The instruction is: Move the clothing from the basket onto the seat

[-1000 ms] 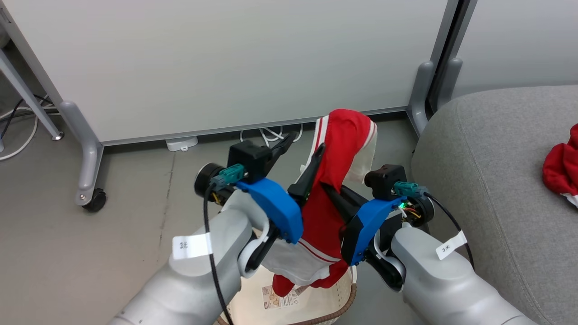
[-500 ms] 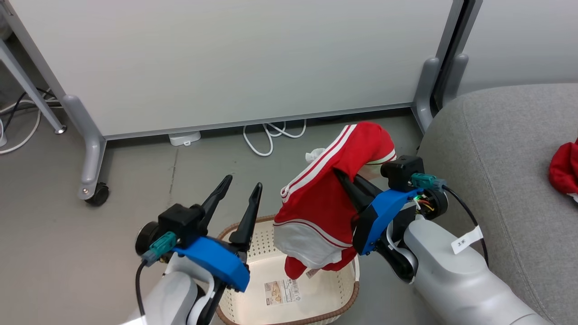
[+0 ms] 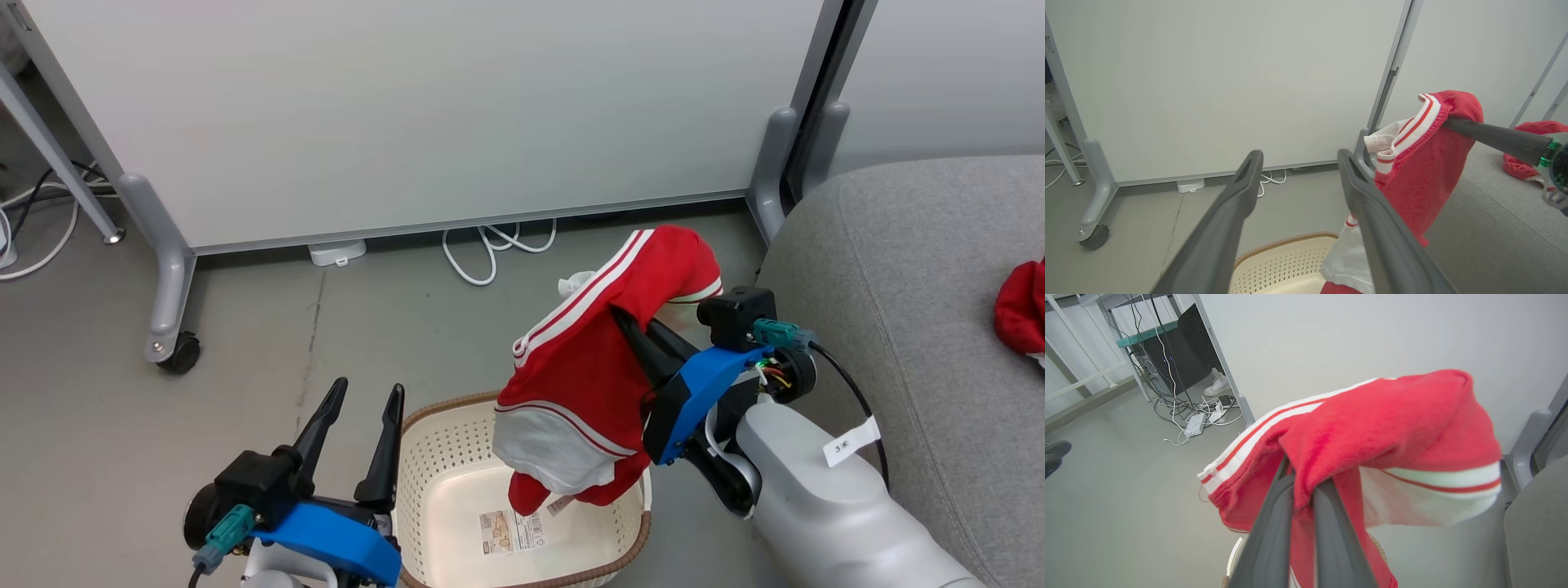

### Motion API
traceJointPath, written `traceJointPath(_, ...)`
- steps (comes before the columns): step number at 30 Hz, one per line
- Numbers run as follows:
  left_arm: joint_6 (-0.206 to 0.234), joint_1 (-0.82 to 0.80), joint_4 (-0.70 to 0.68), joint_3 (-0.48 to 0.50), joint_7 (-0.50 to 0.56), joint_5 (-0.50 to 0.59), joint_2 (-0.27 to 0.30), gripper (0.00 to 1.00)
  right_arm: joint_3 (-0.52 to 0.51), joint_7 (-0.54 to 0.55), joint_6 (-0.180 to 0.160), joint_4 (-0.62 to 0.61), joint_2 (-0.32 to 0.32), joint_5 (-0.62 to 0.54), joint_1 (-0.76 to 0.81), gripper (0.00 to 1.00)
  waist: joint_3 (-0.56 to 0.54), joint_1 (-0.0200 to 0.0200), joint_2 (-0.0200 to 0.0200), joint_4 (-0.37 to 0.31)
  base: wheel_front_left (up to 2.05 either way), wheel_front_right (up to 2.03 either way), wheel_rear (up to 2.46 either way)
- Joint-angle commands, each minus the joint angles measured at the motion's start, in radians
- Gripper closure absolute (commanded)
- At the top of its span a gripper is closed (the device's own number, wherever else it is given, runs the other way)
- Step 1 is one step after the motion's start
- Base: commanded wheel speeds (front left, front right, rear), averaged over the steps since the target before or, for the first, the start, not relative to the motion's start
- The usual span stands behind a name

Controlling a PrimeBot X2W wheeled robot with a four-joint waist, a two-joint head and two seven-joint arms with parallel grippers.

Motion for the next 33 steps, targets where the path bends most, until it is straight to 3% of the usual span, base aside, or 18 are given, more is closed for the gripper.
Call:
traceJointPath(1, -0.005, 0.012, -0.008, 0.013, -0.005, 0.01, -0.005, 0.0, -0.004, -0.005, 0.0, -0.005, -0.002, -0.008, 0.017, 1.0, 0.0, 0.0, 0.0, -0.001, 0.0, 0.0, 0.0)
traceJointPath(16, -0.008, 0.023, -0.021, 0.027, -0.005, 0.023, -0.013, 0.0, -0.014, -0.005, 0.0, -0.011, 0.004, -0.016, 0.018, 1.0, 0.006, 0.0, 0.0, -0.048, 0.0, 0.0, 0.0)
traceJointPath(33, -0.008, -0.006, -0.026, 0.005, -0.005, 0.02, -0.007, 0.0, -0.04, -0.005, 0.0, -0.041, -0.002, -0.03, 0.024, 1.0, 0.042, 0.0, 0.0, -0.296, 0.0, 0.0, 0.0)
